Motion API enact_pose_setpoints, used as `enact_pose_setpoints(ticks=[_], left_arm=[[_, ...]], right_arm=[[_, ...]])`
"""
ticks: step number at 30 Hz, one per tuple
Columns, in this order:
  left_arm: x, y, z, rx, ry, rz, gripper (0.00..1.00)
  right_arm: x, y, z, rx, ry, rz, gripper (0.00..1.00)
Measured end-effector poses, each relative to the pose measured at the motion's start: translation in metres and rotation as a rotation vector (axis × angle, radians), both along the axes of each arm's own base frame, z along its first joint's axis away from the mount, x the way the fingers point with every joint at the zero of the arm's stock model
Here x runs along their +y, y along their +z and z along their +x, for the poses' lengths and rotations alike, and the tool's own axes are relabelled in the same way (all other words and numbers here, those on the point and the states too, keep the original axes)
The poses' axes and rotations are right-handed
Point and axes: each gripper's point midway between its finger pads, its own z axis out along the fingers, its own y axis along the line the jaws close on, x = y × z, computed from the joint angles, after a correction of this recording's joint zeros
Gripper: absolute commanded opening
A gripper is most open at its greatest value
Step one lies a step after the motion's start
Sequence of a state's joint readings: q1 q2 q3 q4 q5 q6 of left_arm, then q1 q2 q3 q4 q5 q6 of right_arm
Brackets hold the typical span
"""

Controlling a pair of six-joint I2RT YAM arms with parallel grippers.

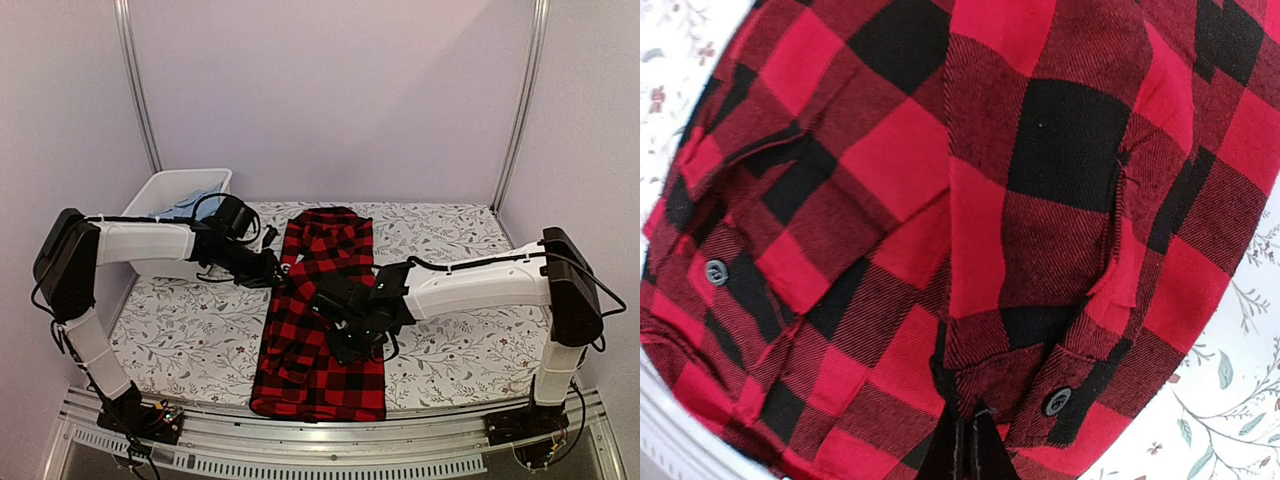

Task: Fold and stack the long sleeve shirts
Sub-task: Adjust the sleeve of the rectangle-folded shirt.

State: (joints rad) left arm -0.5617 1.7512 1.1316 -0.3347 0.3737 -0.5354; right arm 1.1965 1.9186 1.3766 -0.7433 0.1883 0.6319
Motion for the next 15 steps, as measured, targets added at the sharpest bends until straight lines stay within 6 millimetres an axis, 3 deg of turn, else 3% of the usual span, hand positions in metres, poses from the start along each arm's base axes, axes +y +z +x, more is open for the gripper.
enact_pose_setpoints(ticks=[5,11,15], left_arm=[[0.000,0.000,0.000,-0.002,-0.003,0.000,0.24],[-0.004,0.000,0.004,-0.002,-0.006,-0.004,0.24],[-0.008,0.002,0.010,-0.007,-0.007,-0.011,0.24]], right_arm=[[0.012,0.022,-0.008,0.021,0.040,0.093,0.00],[0.013,0.015,-0.020,0.070,0.069,0.108,0.04],[0.018,0.014,-0.027,0.091,0.093,0.123,0.46]])
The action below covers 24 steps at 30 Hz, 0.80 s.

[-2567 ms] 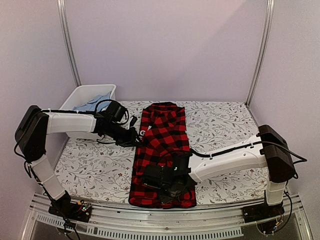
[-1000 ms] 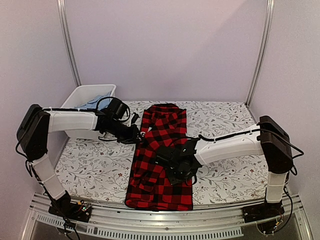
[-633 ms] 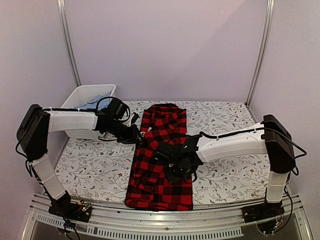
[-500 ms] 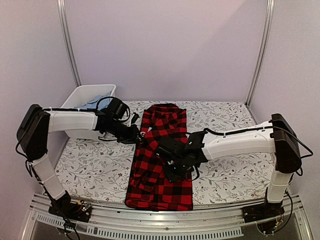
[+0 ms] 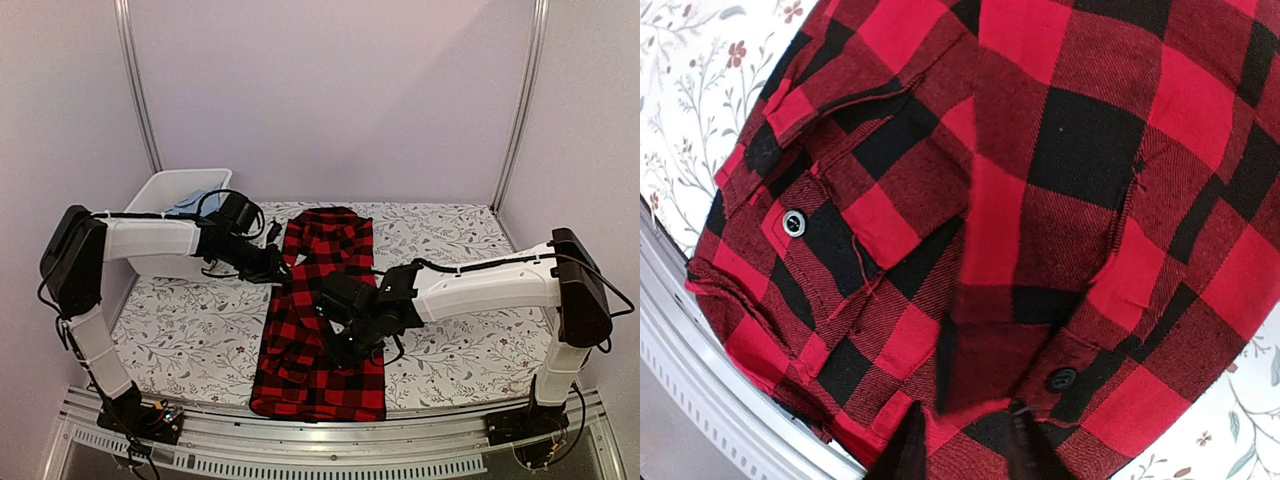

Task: Fold and stack the long sleeve shirts
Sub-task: Adjust the sleeve of the rectangle-folded shirt, then move the rectangle-folded shirt to the center of the board.

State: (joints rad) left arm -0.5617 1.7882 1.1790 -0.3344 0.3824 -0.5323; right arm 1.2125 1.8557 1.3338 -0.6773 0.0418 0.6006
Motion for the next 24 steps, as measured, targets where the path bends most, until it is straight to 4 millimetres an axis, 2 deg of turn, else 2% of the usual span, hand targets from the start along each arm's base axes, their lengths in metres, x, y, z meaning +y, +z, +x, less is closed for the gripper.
enact_pose_setpoints(ticks=[2,5,7,9,14,16,21,24], left_arm=[[-0.003,0.001,0.003,-0.002,-0.002,-0.004,0.24],[-0.008,-0.002,0.010,0.003,-0.004,-0.013,0.24],[-0.012,-0.006,0.013,0.010,-0.005,-0.016,0.24],[-0.015,-0.010,0.017,0.017,-0.006,-0.019,0.23],[-0.029,-0.015,0.038,0.007,-0.007,-0.028,0.23],[-0.034,-0.017,0.048,-0.002,-0.006,-0.031,0.22],[-0.043,-0.025,0.069,-0.013,0.005,-0.027,0.22],[-0.048,-0.037,0.085,-0.014,0.018,-0.013,0.21]], right_arm=[[0.002,0.000,0.000,0.000,-0.002,0.007,0.56],[0.002,0.001,0.003,-0.006,-0.013,0.011,0.58],[-0.001,0.003,0.014,-0.017,-0.044,0.017,0.57],[-0.004,0.007,0.030,-0.031,-0.087,0.037,0.52],[-0.019,0.037,0.100,-0.080,-0.281,0.208,0.46],[-0.026,0.044,0.121,-0.087,-0.334,0.272,0.43],[-0.036,0.045,0.153,-0.062,-0.393,0.396,0.37],[-0.038,0.043,0.170,-0.037,-0.398,0.463,0.34]])
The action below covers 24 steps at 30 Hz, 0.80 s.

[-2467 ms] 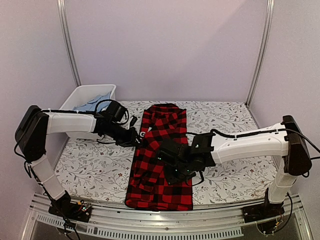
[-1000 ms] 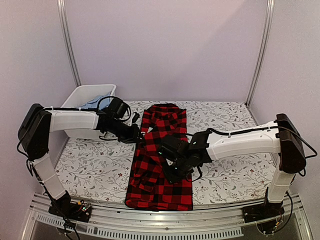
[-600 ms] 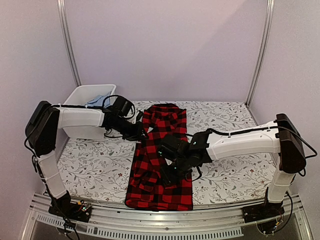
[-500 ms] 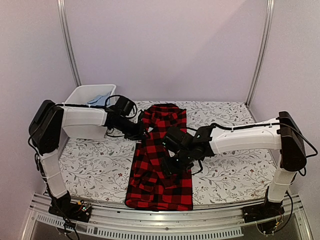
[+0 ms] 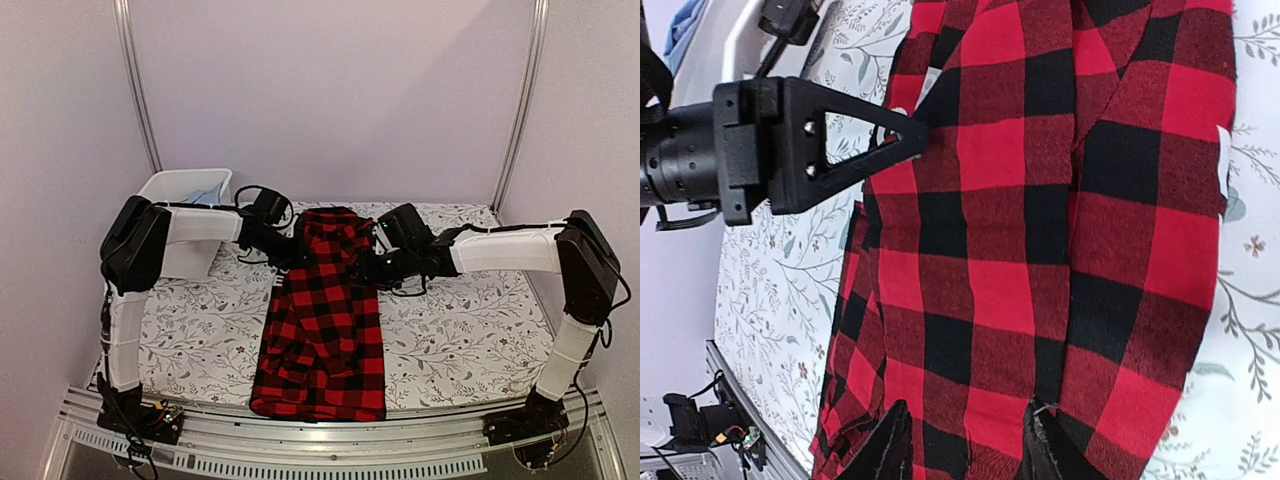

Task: Fold and stack the long sleeve shirts
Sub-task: Move the rectangle-folded shirt to the center of the board.

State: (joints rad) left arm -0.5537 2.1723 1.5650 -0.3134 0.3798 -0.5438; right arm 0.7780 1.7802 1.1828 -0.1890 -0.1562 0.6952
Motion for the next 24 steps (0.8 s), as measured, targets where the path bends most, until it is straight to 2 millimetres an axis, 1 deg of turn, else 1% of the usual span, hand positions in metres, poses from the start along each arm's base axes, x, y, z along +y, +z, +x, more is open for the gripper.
enact_pose_setpoints(ticks=[3,6,9,13,14,19,24], left_arm=[[-0.001,-0.018,0.013,0.016,0.016,0.024,0.21],[-0.001,-0.038,0.025,0.044,0.031,0.046,0.21],[-0.004,-0.038,0.038,0.038,0.040,0.042,0.20],[-0.008,-0.039,0.046,0.042,0.049,0.039,0.21],[-0.010,-0.039,0.049,0.043,0.053,0.036,0.21],[-0.017,-0.038,0.068,0.037,0.073,0.020,0.21],[-0.025,-0.038,0.097,0.016,0.092,-0.014,0.21]], right_arm=[[0.002,-0.008,0.016,0.012,0.009,0.059,0.33],[0.005,-0.025,0.026,0.040,0.023,0.093,0.32],[0.004,-0.052,0.032,0.085,0.030,0.100,0.31],[-0.001,-0.083,0.038,0.160,0.027,0.107,0.30],[-0.002,-0.086,0.043,0.169,0.027,0.122,0.30],[-0.009,-0.087,0.068,0.176,0.000,0.168,0.30],[-0.021,-0.087,0.098,0.171,-0.026,0.210,0.30]])
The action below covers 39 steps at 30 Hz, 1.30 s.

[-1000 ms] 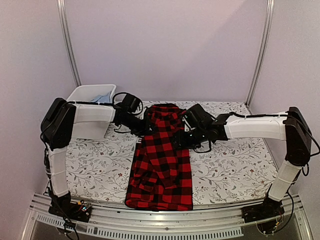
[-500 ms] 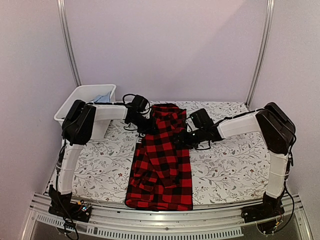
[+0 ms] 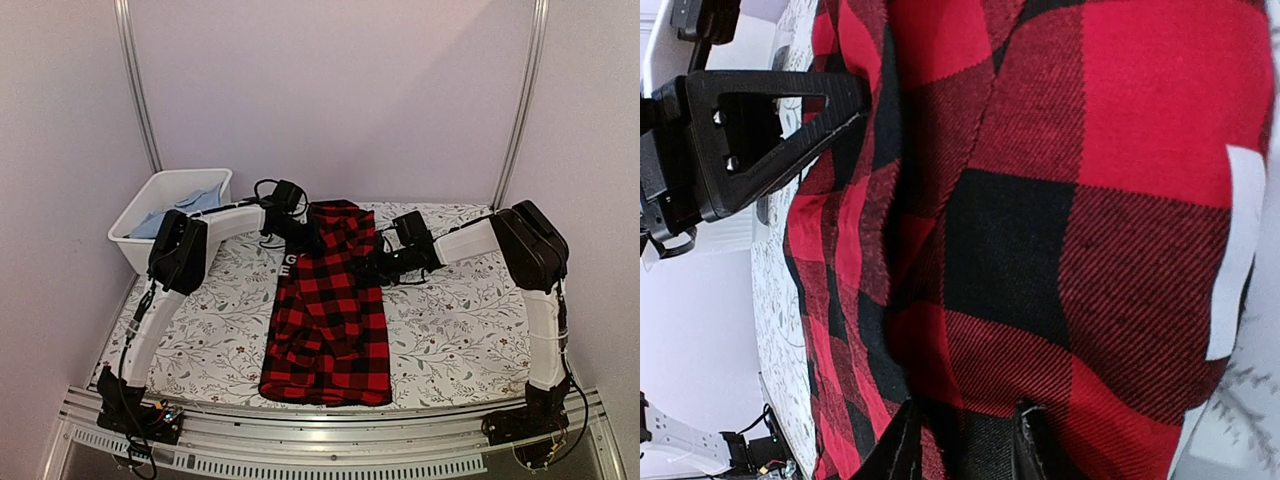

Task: Fold and stack the long sleeve shirts
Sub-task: Move the rectangle-folded shirt to the center of the board, then pick up the rectangle-folded shirt from the center of the board.

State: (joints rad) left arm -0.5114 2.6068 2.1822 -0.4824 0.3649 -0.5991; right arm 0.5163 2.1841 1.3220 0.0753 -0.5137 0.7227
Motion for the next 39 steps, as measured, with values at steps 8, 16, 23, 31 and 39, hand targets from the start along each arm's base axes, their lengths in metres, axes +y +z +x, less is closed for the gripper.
enact_pose_setpoints(ticks=[8,16,23,31,39], left_arm=[[0.008,0.006,0.035,-0.024,0.009,-0.071,0.31],[0.028,0.039,0.060,-0.092,0.001,-0.131,0.42],[0.035,0.093,0.016,-0.096,-0.026,-0.125,0.47],[0.073,0.170,-0.102,-0.168,-0.022,-0.189,0.45],[0.122,0.084,-0.215,0.044,0.025,-0.122,0.35]], right_arm=[[-0.016,0.005,0.043,-0.023,-0.040,0.003,0.42],[-0.025,0.011,0.043,-0.046,-0.019,-0.069,0.58],[-0.045,0.059,0.013,-0.119,-0.005,-0.094,0.62],[-0.060,0.090,-0.058,-0.160,0.028,-0.087,0.63],[-0.060,0.071,-0.140,-0.102,0.105,-0.105,0.63]])
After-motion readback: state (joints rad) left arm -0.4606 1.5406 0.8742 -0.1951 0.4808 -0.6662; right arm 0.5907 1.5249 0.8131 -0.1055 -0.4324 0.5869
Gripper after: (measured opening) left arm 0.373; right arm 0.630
